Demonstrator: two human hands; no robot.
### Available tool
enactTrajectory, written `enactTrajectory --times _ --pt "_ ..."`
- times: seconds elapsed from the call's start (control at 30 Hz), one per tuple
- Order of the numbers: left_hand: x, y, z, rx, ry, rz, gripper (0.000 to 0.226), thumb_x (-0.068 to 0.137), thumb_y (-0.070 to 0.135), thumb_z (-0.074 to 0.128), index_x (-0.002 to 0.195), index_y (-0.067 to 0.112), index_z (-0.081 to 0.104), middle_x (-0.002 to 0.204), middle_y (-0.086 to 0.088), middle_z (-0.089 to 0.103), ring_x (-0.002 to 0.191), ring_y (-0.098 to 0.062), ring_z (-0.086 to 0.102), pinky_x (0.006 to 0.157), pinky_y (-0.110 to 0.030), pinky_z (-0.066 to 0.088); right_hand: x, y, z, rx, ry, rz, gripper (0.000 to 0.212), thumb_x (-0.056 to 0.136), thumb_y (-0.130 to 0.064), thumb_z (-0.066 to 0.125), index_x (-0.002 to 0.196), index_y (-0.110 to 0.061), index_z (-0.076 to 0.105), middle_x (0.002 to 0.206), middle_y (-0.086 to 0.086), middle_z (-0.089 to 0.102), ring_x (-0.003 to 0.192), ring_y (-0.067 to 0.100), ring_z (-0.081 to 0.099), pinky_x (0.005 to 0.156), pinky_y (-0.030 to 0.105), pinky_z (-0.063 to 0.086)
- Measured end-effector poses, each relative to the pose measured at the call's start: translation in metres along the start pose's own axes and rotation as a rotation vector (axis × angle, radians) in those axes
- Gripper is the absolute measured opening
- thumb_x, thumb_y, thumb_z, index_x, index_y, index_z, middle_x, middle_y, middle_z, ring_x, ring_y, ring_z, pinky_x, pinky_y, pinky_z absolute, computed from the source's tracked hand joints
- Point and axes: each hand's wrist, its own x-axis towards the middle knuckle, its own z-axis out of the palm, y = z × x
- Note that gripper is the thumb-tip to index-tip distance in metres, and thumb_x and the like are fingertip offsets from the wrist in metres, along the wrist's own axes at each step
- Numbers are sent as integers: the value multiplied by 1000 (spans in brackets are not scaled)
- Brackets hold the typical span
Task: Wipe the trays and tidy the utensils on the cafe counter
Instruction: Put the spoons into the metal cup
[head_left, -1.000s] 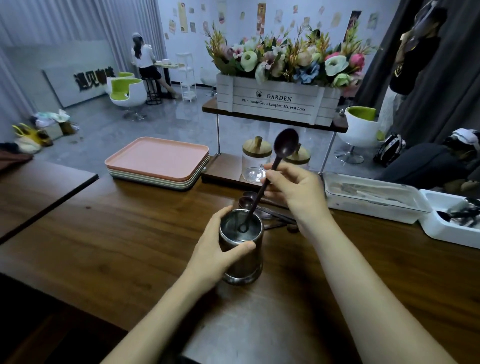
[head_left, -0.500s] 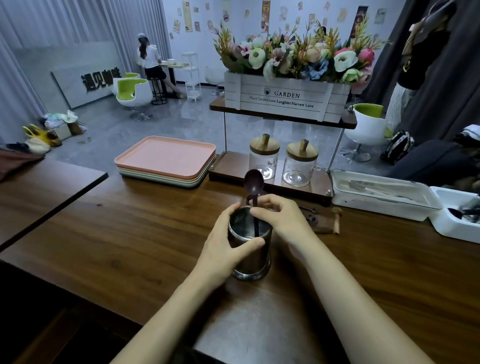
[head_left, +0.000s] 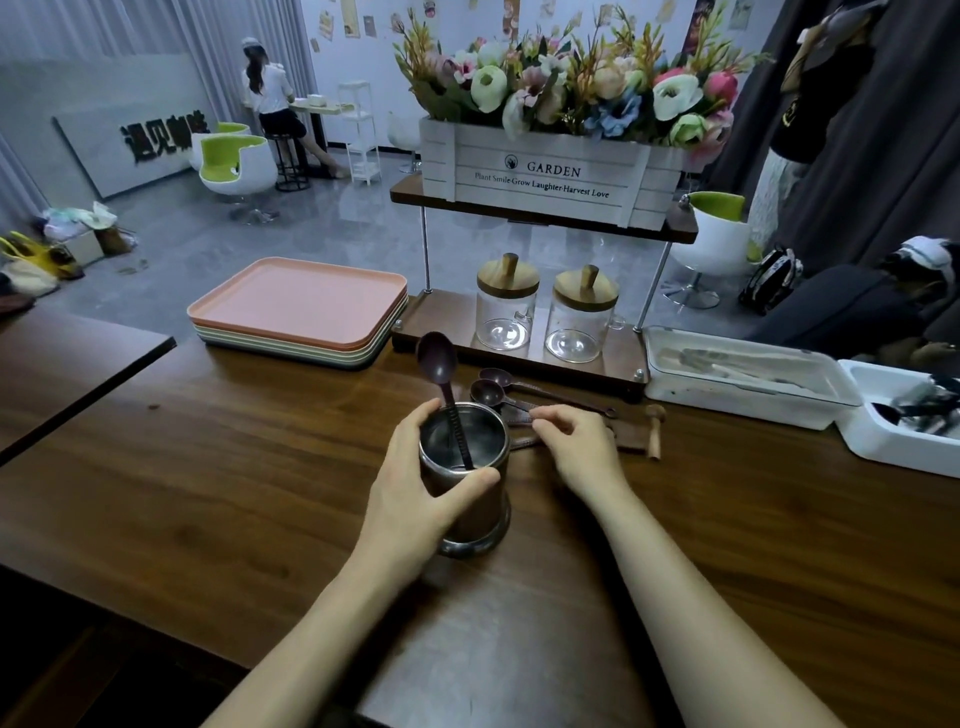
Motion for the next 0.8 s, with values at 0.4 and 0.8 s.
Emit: enactTrajectory --times 0.4,0.8 --pt "1 -1 -3 42 0 -13 94 65 70 76 146 55 31 143 26 48 132 5 46 109 -32 41 35 -1 14 -606 74 -133 21 98 -30 58 114 -28 72 115 -2 66 111 26 49 88 37 46" --pt "1 0 -3 34 3 -6 83 65 69 75 137 61 34 140 27 49 129 8 47 107 -27 41 27 -28 -8 -240 88 -126 5 93 -27 66 93 -30 70 89 -9 65 89 11 53 72 28 37"
